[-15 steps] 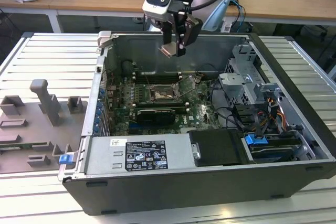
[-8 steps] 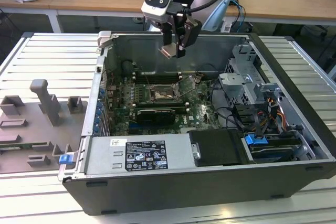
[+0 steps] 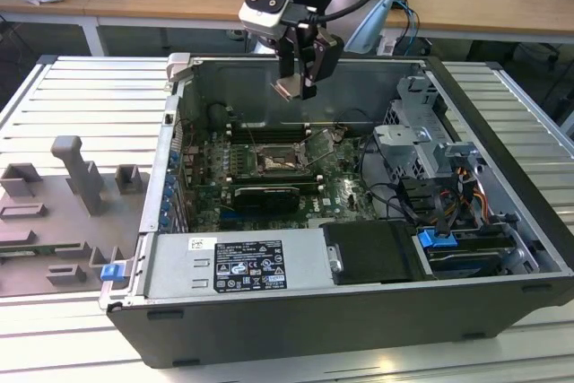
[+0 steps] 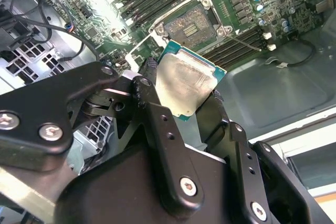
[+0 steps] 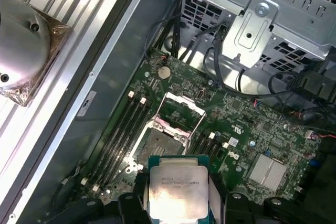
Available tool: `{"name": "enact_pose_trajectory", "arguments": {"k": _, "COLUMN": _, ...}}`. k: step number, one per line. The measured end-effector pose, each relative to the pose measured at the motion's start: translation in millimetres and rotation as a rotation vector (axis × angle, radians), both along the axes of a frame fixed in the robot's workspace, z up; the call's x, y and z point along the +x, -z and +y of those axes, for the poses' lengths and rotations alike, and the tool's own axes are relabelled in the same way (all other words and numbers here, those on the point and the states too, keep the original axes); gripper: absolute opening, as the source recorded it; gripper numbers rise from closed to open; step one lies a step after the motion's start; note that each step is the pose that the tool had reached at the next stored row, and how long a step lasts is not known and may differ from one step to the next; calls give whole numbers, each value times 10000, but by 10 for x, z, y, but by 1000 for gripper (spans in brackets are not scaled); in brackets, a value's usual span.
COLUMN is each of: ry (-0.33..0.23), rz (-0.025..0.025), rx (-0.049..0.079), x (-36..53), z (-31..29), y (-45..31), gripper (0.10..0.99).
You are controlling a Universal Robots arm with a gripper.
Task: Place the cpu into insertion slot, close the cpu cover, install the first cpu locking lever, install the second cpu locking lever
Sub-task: 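Place the cpu into insertion slot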
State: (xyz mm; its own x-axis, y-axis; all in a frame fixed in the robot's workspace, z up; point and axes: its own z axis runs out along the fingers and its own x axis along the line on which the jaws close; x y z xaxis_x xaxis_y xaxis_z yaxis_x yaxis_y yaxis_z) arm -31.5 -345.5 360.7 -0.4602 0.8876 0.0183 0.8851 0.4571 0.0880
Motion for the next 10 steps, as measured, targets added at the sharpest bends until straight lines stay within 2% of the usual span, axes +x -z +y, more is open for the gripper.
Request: {"name": "enact_pose_trajectory", "arguments": {"k": 10, "ry": 587, "rz": 0, "rx": 0, "x": 0, "z": 0, "y": 7, "gripper": 541}}
